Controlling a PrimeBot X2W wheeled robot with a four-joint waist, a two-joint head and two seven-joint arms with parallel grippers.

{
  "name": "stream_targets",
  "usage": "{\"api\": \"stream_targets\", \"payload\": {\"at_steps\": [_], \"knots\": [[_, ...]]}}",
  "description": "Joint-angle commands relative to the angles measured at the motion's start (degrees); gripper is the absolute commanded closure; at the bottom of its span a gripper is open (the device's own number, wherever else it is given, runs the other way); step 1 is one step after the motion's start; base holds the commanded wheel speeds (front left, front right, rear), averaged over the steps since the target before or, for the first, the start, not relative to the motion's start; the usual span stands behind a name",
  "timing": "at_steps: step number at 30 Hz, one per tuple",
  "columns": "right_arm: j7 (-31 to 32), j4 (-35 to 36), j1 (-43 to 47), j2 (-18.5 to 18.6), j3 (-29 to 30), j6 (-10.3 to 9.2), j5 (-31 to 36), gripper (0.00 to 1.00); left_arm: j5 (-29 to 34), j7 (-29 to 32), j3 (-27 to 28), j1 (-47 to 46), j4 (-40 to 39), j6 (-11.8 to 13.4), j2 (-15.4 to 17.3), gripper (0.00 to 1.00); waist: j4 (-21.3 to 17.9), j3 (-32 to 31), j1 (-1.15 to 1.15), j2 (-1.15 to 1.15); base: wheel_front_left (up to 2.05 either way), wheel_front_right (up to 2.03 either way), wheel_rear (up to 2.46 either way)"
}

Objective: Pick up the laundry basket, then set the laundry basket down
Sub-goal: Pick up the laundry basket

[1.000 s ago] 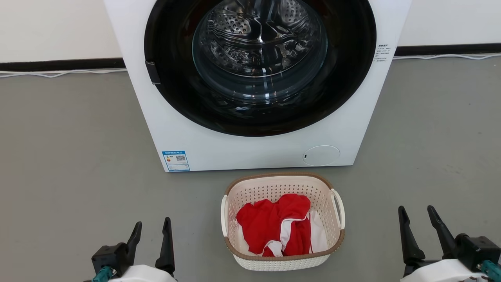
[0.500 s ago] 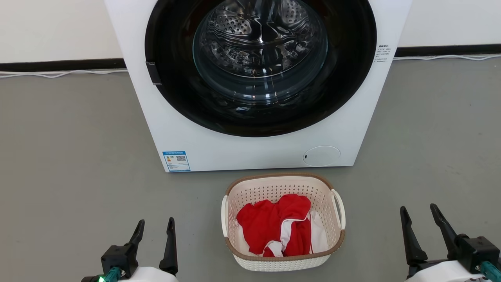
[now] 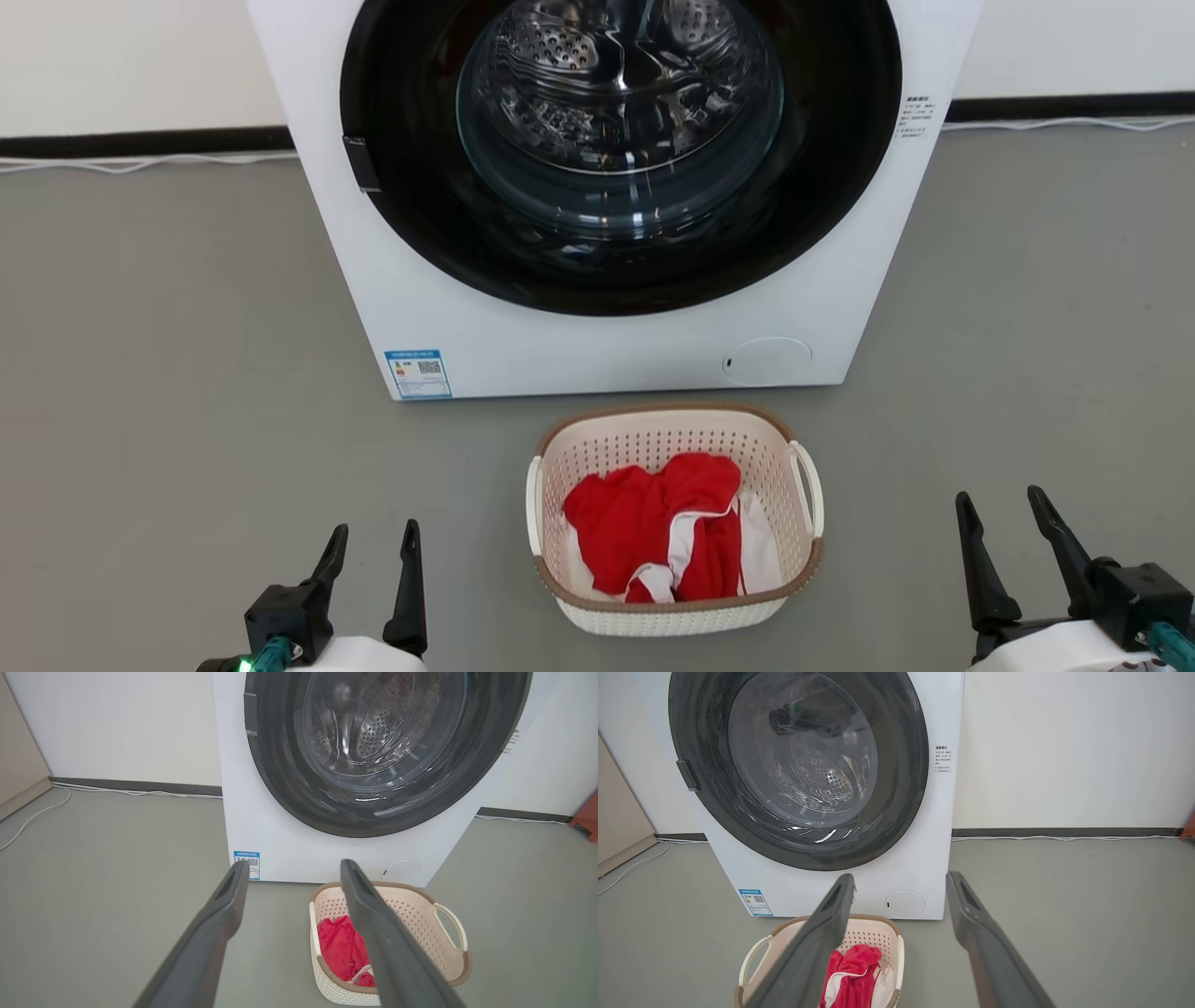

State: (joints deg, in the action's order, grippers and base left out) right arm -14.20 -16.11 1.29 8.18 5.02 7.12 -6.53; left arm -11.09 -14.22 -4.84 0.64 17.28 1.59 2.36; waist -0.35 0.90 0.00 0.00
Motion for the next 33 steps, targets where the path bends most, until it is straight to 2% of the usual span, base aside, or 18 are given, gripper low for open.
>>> {"api": "stream_targets", "payload": {"at_steps": [1,11,17,23,27,33], "knots": [[-0.8,1.1,-1.6,1.2,-1.3,0.36,0.0,0.00,-0.2,-0.8,1.4,-1.7,-1.2,0.5,0.5,0.00,0.0,0.6,0.00,0.00,0.00,0.00,0.00],[-0.8,1.5,-6.9,1.3,-1.4,0.36,-2.3,0.00,-2.6,-0.8,-0.5,-7.3,-0.4,1.1,0.5,0.00,0.1,7.7,0.00,0.00,0.00,0.00,0.00],[-0.8,-1.1,-11.6,2.1,-2.2,0.36,-5.8,0.00,-5.1,-0.8,-3.0,-12.9,3.0,1.5,0.5,0.00,0.4,12.7,0.00,0.00,0.00,0.00,0.00],[-0.8,-5.5,-17.3,3.8,-2.4,0.36,-6.9,0.00,-7.6,-0.8,-6.2,-20.4,9.6,2.4,0.5,0.00,1.0,18.5,0.00,0.00,0.00,0.00,0.00],[-0.8,-12.0,-23.5,5.0,-1.9,0.36,-5.3,0.00,-11.0,-0.8,-9.4,-28.5,16.9,3.4,0.5,0.00,1.4,24.5,0.00,0.00,0.00,0.00,0.00],[-0.3,-20.8,-31.7,6.8,-6.1,0.36,-5.8,0.00,-17.9,-0.8,-15.8,-38.0,25.0,4.8,0.5,0.00,1.9,31.8,0.00,0.00,0.00,0.00,0.00]]}}
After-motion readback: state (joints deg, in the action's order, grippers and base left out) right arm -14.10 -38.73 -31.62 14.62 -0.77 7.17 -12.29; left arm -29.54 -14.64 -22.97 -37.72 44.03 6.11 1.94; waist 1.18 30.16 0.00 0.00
